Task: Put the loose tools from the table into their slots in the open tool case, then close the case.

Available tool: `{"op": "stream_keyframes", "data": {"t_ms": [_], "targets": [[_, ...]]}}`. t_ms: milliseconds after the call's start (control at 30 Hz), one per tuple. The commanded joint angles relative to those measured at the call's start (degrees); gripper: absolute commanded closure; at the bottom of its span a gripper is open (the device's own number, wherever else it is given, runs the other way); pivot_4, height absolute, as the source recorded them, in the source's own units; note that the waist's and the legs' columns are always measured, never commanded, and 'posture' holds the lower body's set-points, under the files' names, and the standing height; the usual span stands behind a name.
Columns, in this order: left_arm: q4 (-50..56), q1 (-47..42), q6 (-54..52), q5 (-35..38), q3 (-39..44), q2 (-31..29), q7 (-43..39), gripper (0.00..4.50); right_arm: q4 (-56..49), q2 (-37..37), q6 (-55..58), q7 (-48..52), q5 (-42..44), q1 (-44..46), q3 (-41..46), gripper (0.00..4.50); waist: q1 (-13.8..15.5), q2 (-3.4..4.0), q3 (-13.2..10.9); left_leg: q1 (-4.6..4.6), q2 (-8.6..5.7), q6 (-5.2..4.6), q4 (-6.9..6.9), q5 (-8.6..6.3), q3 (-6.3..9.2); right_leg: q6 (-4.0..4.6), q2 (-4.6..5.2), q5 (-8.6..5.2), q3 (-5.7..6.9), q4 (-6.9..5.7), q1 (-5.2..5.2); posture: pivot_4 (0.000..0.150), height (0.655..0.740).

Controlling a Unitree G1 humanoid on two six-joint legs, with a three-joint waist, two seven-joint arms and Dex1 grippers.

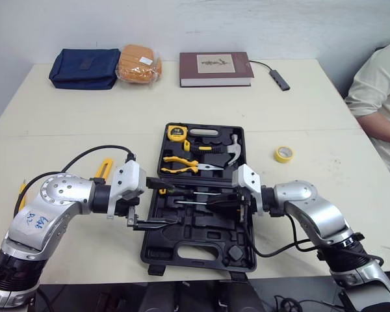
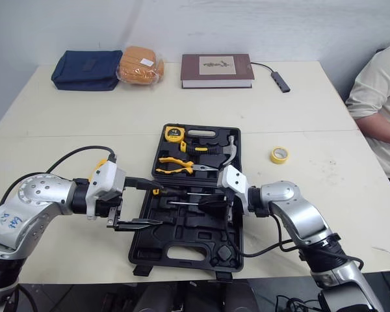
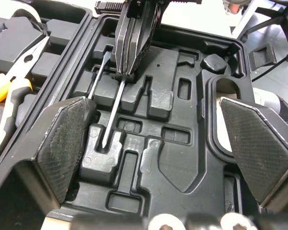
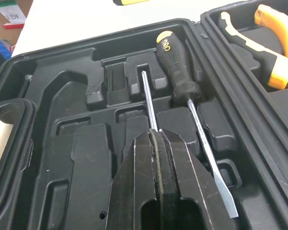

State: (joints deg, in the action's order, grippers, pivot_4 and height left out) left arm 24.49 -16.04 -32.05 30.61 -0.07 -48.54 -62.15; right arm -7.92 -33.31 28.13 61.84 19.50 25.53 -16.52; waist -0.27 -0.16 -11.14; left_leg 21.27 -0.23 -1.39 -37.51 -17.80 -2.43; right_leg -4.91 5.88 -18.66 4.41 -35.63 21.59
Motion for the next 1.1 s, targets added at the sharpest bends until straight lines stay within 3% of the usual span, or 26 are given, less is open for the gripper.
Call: {"op": "stream_keyframes", "data": {"t_ms": [33, 367, 567, 800, 867, 1000, 1100], "targets": [[2.0, -0.3, 0.4, 1.0, 1.0, -0.2, -0.1, 0.00, 1.7, -2.3, 3.2, -1.4, -5.4, -1.0, -4.1, 4.44, 0.0, -0.01, 0.0, -0.01, 0.00, 0.01, 0.00, 0.00, 0.00, 0.00, 0.00, 0.00, 0.00, 0.00, 0.00, 0.150, 0.7400], [1.6, -0.6, 0.7, 0.8, 0.7, -0.1, -0.2, 0.00, 3.0, -3.5, 5.5, -4.2, -8.5, -3.1, -6.6, 4.44, 0.1, -0.63, 0.8, -0.22, 0.00, 0.07, 0.02, -0.04, 0.02, 0.05, 0.07, -0.03, -0.02, 0.09, -0.13, 0.150, 0.7400], [1.1, -0.9, 0.9, 0.7, 0.5, 0.1, -0.4, 0.00, 2.3, -2.3, 3.0, -5.1, -6.9, -3.7, -4.1, 4.44, 0.1, -0.54, 1.2, -0.23, -0.01, 0.03, 0.04, -0.07, 0.06, 0.07, 0.15, -0.04, -0.01, 0.13, -0.16, 0.150, 0.7400], [1.0, 4.1, 0.1, 1.7, 6.7, 1.2, 4.3, 0.00, -9.4, -0.2, 1.2, -5.8, 2.9, -4.1, 7.6, 4.44, 0.0, -0.18, 0.9, -0.03, -0.03, 0.02, 0.09, -0.07, 0.09, 0.07, 0.18, -0.04, 0.01, 0.15, 0.01, 0.150, 0.7400], [2.0, 7.9, -1.7, 3.2, 11.6, 1.8, 7.1, 0.00, -12.6, -0.8, 5.7, -7.3, 8.1, -4.5, 13.0, 4.44, -0.3, -0.12, 0.8, 0.01, -0.03, 0.02, 0.16, -0.07, 0.09, 0.07, 0.17, -0.04, 0.00, 0.16, 0.09, 0.150, 0.7400], [5.9, 18.2, -5.9, 7.0, 23.8, 3.3, 12.1, 0.00, -18.0, -7.5, 10.3, -4.3, 15.2, -8.1, 22.6, 3.18, 0.1, -0.11, 0.8, 0.01, -0.01, 0.05, 0.31, -0.05, 0.11, 0.10, 0.14, -0.06, 0.06, 0.17, 0.10, 0.150, 0.7400], [8.0, 29.0, -6.3, 6.9, 34.4, 5.4, 13.9, 0.00, -16.8, -13.6, 12.3, -3.1, 17.8, -11.4, 31.0, 1.60, 0.1, -0.12, 0.8, 0.03, -0.01, -0.10, 0.36, -0.17, 0.12, 0.09, 0.15, -0.05, 0.05, 0.57, -0.01, 0.150, 0.7400]]}}
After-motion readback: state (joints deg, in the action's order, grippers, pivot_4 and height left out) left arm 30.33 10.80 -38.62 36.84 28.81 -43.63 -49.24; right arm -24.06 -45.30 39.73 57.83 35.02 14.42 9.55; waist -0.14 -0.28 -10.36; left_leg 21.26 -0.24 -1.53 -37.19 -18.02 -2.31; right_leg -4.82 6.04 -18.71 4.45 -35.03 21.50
